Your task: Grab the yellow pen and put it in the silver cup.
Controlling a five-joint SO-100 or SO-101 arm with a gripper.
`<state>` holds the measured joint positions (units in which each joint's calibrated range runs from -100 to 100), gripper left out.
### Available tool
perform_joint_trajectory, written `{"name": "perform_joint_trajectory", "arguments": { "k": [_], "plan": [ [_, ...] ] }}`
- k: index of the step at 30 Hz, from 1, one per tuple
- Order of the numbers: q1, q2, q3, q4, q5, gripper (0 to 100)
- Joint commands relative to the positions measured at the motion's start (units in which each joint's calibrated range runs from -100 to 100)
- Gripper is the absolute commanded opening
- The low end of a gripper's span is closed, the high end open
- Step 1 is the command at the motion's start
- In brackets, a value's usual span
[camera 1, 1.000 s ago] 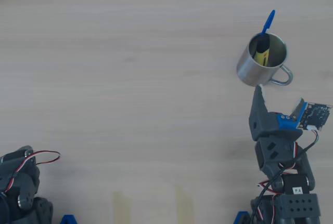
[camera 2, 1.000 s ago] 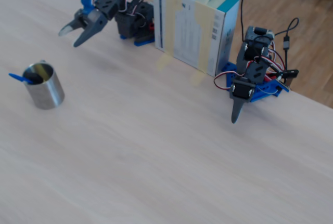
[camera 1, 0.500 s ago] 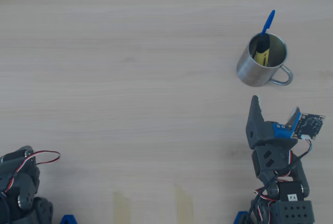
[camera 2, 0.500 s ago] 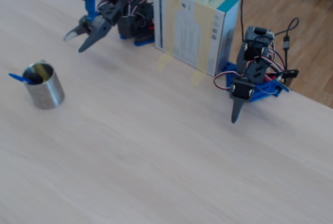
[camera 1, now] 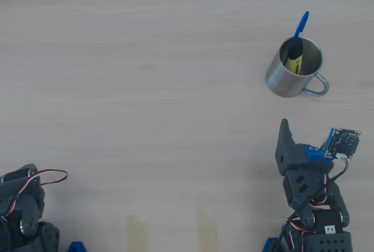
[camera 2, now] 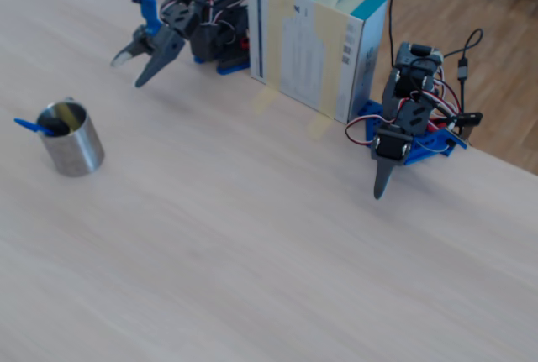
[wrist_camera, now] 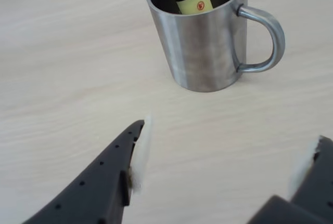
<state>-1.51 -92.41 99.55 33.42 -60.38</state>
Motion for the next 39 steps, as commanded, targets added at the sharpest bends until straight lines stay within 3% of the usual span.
{"name": "perform_joint_trajectory", "arguments": {
  "k": [1,39],
  "plan": [
    [0.3,-2.7,0.4,4.9,0.4,42],
    [-0.2,-5.2,0.3,39.1,1.8,41]
  ]
}}
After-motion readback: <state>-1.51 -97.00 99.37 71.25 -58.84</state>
